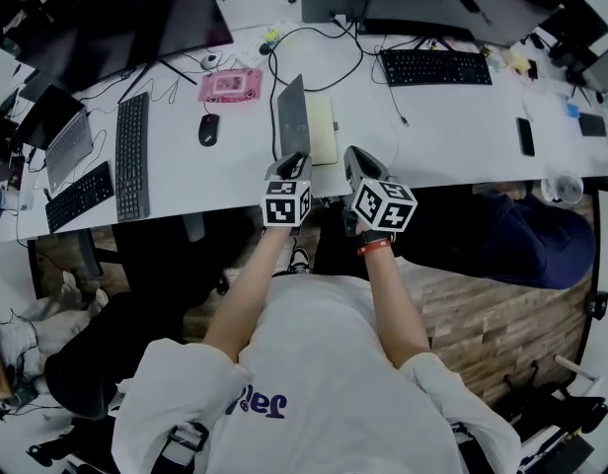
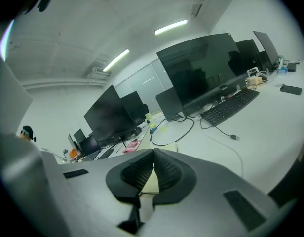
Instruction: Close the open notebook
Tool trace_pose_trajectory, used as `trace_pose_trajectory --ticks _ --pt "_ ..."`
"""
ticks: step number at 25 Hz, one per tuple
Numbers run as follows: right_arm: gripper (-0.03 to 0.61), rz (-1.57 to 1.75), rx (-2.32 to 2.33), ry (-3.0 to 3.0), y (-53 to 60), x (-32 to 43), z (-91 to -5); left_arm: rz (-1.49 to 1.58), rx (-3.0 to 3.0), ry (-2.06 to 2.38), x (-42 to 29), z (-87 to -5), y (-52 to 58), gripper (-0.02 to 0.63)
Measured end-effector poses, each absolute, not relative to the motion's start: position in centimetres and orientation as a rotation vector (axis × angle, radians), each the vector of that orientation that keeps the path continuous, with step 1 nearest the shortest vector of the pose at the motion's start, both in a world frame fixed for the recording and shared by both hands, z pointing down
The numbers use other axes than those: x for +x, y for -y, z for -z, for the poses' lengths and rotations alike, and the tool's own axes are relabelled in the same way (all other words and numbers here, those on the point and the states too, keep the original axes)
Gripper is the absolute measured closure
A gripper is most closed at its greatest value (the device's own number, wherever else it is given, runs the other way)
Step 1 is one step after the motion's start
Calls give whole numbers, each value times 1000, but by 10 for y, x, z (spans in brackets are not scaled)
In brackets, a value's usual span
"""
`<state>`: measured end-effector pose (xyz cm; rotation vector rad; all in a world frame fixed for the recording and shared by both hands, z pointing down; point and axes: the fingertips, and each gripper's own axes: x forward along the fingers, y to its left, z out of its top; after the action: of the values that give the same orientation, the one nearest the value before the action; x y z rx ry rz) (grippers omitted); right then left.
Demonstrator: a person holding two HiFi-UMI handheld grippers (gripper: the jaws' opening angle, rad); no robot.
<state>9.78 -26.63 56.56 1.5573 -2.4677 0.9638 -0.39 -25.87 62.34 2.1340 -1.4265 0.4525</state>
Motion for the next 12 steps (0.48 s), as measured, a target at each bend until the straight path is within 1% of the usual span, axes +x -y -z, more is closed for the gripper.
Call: trace_pose_trajectory --ticks 12 --pt "565 -975 1616 2417 256 115 -575 -556 2185 1417 16 -636 258 520"
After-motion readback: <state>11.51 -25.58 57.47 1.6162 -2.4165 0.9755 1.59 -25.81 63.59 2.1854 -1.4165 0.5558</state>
